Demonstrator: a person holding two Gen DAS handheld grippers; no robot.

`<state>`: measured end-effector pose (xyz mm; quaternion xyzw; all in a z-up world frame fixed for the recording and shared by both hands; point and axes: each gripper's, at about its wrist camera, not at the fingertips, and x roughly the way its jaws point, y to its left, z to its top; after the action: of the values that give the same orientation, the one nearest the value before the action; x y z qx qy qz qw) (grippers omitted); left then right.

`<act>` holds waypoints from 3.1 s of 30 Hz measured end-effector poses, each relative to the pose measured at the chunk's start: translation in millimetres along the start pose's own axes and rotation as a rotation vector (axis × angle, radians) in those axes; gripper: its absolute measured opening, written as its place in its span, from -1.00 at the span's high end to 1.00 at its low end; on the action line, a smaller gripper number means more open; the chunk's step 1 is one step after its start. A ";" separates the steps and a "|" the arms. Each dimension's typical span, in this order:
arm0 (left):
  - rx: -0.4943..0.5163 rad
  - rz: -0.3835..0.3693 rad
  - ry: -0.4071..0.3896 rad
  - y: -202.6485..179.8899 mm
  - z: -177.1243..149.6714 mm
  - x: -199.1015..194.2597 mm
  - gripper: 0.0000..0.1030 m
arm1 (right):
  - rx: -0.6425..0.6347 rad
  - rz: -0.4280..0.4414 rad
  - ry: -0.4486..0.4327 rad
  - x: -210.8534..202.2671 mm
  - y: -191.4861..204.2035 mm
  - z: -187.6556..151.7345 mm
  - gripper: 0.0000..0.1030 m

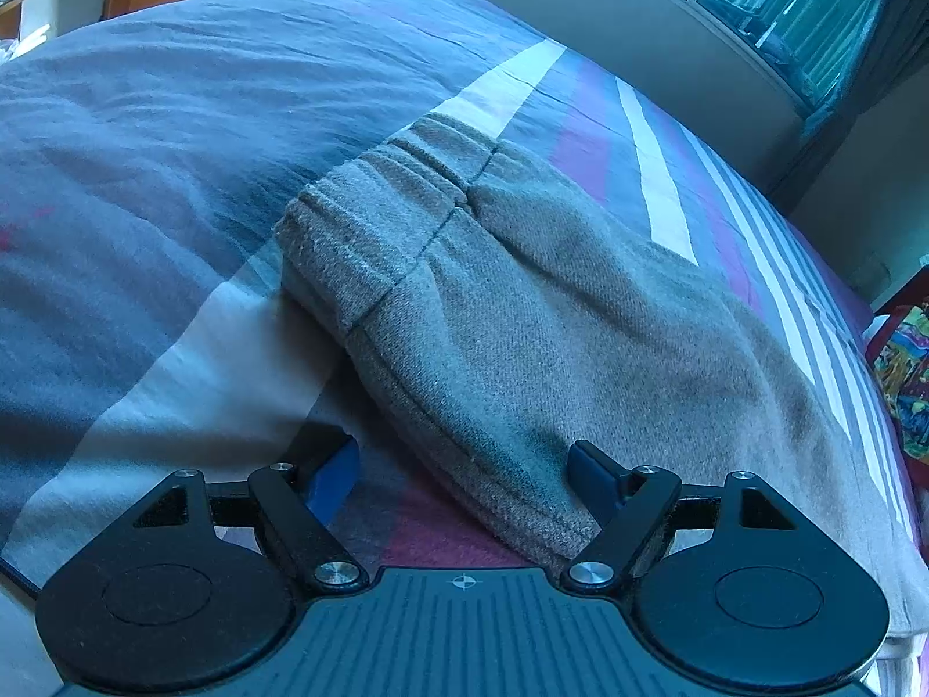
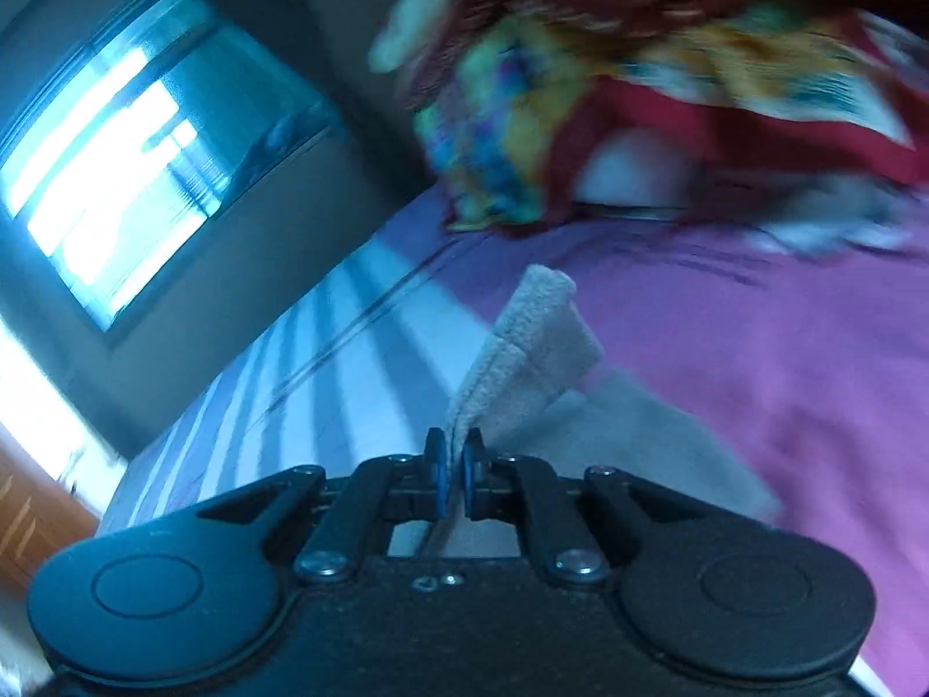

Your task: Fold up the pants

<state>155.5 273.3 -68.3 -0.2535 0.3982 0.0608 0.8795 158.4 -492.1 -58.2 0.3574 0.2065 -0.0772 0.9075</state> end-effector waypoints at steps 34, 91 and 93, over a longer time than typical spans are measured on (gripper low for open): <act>-0.029 -0.045 -0.081 13.1 -17.9 -19.7 -0.53 | 0.113 0.386 0.551 70.7 104.4 -153.9 0.91; -0.100 -0.002 -0.222 57.8 21.5 -37.0 -0.22 | -0.631 0.584 0.713 244.4 351.3 -153.8 0.55; -0.067 0.050 -0.297 49.3 16.3 -55.7 -0.22 | -0.633 0.581 0.605 216.1 341.6 -136.6 0.58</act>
<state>113.5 329.3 -38.1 -0.2610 0.2679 0.1328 0.9179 408.1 -147.3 -30.4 0.1146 0.3651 0.3506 0.8548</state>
